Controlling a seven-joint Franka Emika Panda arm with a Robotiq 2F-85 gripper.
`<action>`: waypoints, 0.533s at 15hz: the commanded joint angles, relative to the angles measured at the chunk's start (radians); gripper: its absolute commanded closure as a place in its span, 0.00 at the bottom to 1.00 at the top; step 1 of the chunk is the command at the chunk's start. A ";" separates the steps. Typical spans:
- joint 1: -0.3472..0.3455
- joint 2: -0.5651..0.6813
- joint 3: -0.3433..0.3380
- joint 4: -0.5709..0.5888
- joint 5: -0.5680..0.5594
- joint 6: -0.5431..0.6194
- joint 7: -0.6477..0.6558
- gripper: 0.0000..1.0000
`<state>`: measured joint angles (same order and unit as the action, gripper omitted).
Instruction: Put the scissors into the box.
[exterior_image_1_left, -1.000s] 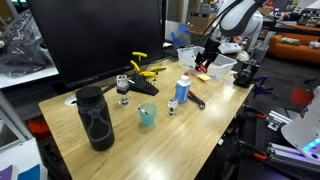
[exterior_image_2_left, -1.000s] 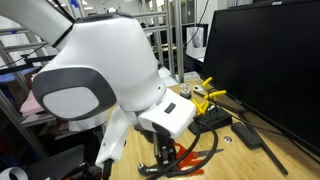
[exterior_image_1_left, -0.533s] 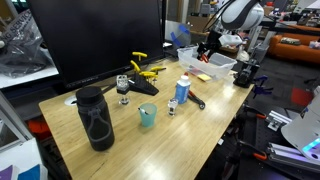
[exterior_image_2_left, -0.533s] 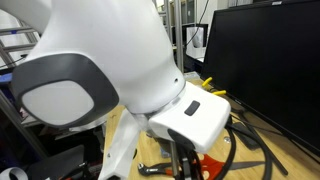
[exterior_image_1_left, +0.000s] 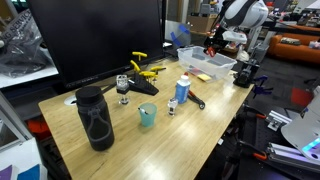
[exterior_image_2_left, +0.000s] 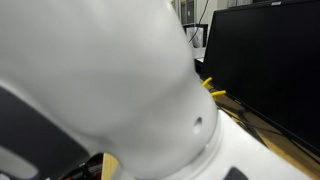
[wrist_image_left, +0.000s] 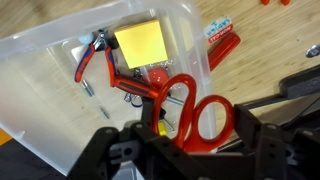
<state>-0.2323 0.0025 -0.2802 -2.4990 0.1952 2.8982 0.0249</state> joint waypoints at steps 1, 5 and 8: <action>-0.007 0.077 -0.008 0.060 0.067 0.017 -0.001 0.45; -0.011 0.189 -0.013 0.131 0.095 0.012 0.014 0.45; -0.015 0.259 -0.019 0.181 0.093 0.007 0.045 0.45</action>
<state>-0.2356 0.2043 -0.2973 -2.3742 0.2702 2.9050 0.0536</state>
